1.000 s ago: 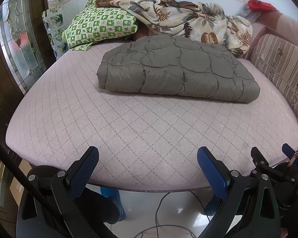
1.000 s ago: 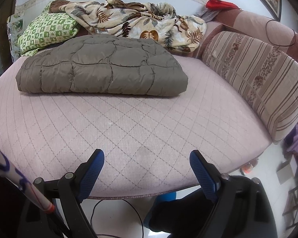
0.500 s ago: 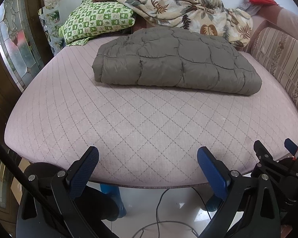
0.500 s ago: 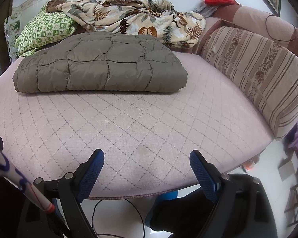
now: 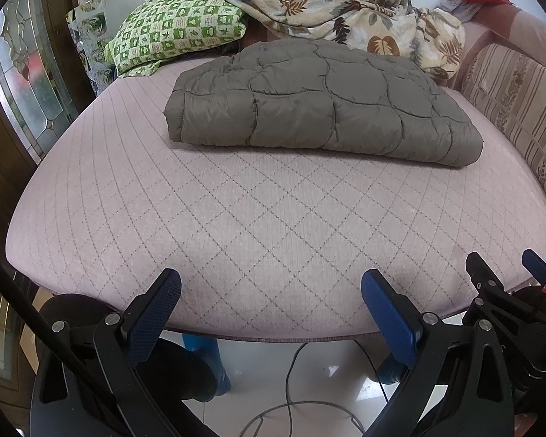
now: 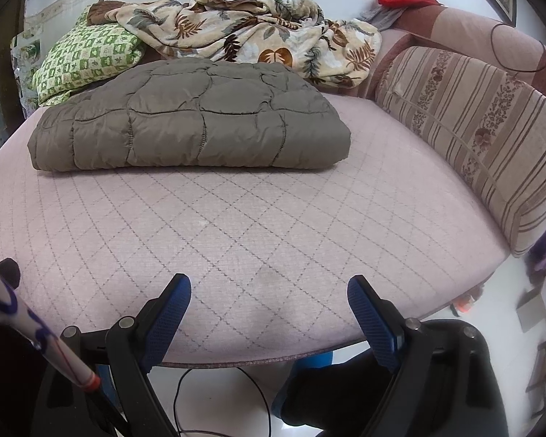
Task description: Fold large clothes
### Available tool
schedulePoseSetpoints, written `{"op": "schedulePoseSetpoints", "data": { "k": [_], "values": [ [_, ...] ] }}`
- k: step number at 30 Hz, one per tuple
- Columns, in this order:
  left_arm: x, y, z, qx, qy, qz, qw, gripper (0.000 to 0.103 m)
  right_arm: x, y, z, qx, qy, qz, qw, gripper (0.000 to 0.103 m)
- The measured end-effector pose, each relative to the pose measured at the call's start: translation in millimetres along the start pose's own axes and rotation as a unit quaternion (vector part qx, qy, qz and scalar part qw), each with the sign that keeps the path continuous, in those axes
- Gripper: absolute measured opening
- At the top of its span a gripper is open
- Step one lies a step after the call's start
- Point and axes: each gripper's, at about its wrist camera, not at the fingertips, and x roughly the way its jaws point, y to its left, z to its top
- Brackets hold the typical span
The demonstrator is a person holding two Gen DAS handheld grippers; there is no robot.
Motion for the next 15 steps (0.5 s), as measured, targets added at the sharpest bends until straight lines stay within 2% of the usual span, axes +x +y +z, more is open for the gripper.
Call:
{"op": "schedulePoseSetpoints", "data": {
  "k": [15],
  "values": [
    [9.1, 2.1, -0.3, -0.006, 0.016, -0.003, 0.9998, 0.099, 4.0, -2.6, 0.2, 0.007, 0.0, 0.003, 1.0, 0.091]
  ]
}}
